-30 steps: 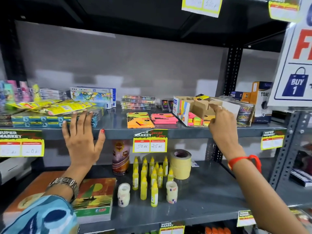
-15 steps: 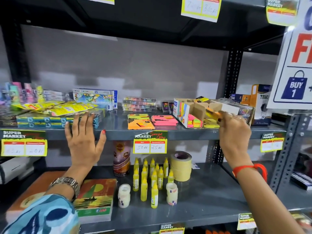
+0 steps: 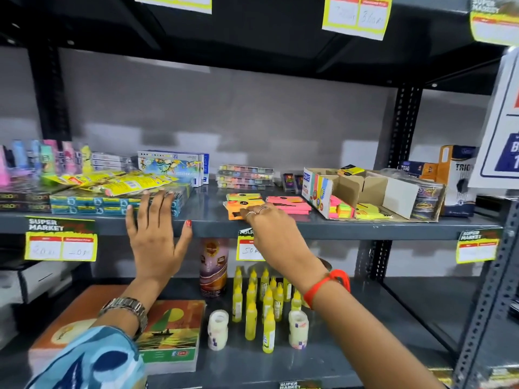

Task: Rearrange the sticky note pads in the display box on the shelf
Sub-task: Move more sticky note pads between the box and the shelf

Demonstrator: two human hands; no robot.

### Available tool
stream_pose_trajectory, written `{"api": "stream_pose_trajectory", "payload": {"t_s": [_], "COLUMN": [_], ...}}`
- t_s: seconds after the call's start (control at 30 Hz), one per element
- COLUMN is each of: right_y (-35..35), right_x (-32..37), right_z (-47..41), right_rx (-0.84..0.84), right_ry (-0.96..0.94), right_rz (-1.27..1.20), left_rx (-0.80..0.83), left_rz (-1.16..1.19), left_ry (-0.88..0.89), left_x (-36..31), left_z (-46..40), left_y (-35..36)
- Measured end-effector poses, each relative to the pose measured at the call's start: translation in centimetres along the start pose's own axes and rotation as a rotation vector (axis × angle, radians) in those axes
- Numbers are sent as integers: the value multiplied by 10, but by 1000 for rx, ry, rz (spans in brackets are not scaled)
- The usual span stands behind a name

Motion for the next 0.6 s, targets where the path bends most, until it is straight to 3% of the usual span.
{"api": "stream_pose_trajectory", "payload": {"t_s": [0.07,0.17,0.3,0.43,0.53,0.6], "right_y": [2,-19,-39,-30,-11,-8], "right_x": [-3,-25,-97,-158,-174,-174], "right_z": [3,9,31,52,59,64], "right_rx": [62,-134,-330,-188,67,146], "right_ry": [30,86,413,667,625,570], "right_rz": [-59,-142,-136,15,159,246], "left_rx": [-1,-11,-40,-61,-60,-60], "left_rz": [3,-4,-3,1,-5,-12], "left_ry": [1,10,4,-6,-10,-8], "left_x": [0,-1,-2,-2,-2,-1], "left_z": [0,0,0,1,0,0], "left_y": [0,2,2,3,3,3]}}
Point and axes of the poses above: each hand's wrist, its own z-axis away from the middle knuckle, its own y-axis out of the palm, x = y × z, the point moved 6 cm from there along -z, towards the middle knuckle, and after that the axes turned 3 degrees about y, right-handed, at the moved point
